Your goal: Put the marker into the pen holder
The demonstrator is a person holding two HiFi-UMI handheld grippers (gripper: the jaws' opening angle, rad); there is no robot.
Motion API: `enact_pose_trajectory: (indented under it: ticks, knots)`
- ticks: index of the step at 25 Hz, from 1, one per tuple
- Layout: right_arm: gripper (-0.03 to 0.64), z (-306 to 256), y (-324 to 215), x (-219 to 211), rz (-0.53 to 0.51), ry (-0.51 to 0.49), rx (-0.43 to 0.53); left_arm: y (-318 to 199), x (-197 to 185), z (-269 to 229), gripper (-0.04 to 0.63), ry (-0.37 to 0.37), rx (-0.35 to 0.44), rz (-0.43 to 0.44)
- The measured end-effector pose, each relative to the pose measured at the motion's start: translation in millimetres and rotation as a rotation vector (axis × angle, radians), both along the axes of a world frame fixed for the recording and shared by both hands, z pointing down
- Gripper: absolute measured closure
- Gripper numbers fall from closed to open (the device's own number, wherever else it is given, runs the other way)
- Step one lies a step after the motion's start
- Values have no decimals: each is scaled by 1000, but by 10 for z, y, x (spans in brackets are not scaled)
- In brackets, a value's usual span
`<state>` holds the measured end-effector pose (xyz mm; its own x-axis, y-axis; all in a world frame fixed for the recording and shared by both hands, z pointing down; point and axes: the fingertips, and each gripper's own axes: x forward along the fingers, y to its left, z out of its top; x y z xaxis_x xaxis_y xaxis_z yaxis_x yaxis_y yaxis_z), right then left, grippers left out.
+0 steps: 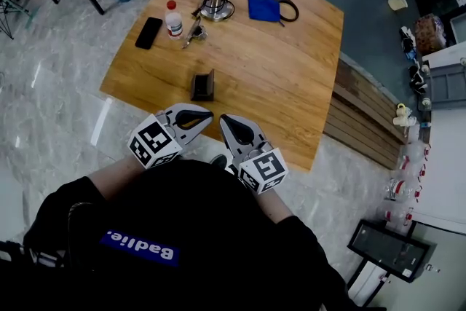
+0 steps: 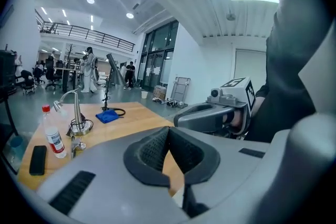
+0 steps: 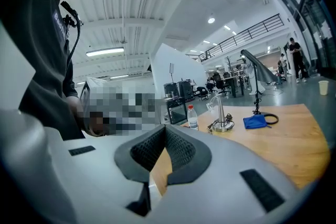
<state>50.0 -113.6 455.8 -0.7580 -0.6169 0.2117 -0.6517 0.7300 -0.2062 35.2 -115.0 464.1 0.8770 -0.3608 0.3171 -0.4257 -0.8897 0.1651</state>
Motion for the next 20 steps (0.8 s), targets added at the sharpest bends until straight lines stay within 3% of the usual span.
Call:
enact_pose_trajectory:
  ticks: [20]
  knots:
    - [611,33,102,-32,-2,5,9,78,-31,51,586,-3,6,-2]
